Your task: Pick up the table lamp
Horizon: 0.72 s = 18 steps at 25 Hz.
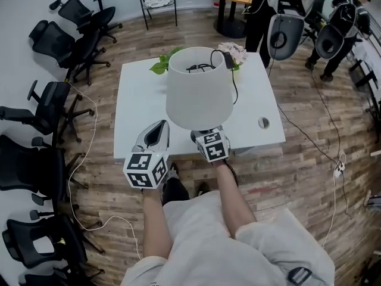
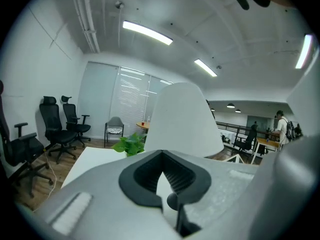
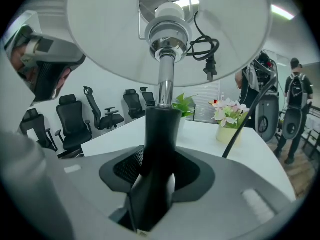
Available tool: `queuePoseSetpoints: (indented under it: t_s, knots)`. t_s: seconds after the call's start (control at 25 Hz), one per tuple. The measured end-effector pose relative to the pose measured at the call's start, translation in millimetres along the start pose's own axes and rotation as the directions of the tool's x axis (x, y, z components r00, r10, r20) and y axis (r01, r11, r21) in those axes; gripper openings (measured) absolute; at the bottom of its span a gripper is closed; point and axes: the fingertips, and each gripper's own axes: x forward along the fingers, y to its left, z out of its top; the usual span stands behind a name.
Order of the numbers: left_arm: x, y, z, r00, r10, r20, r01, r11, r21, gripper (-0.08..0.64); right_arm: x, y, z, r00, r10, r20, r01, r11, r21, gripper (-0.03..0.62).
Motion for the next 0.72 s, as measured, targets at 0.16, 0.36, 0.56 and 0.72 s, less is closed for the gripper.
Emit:
queuePoseSetpoints:
  t_s: [0.16,0.36,0.56,0.72]
  knots:
    - [-5.4,2.9,-6.3,1.000,-0.009,-0.024,0.009,1.000,-0.018,0.000,-27.6,1.6,3.2,1.000,-0.015,0.009,0.015,1.000,0.026,0.193]
    - [-3.2,-4.0,-23.7,0.996,-0.060,-0.064,0.059,0.998,-0.025,0.000,-55.7,-3.5,1.0,0.998,-0.068,0.015,0.067,0.996,0.055,0.195]
    - [-1.6,-5.8,-33.7,0.986,-0.127,-0.109,0.127,0.992,-0.005,0.000,-67.9,-1.0,0.1,0.992,-0.126,0.004,0.125,0.987,0.097,0.195]
    - [-15.4,3.8,-24.6,0.977,-0.176,-0.119,0.180,0.983,0.024,0.000,-74.3,14.1,14.7,0.986,-0.165,0.012,0.162,0.978,0.129,0.195]
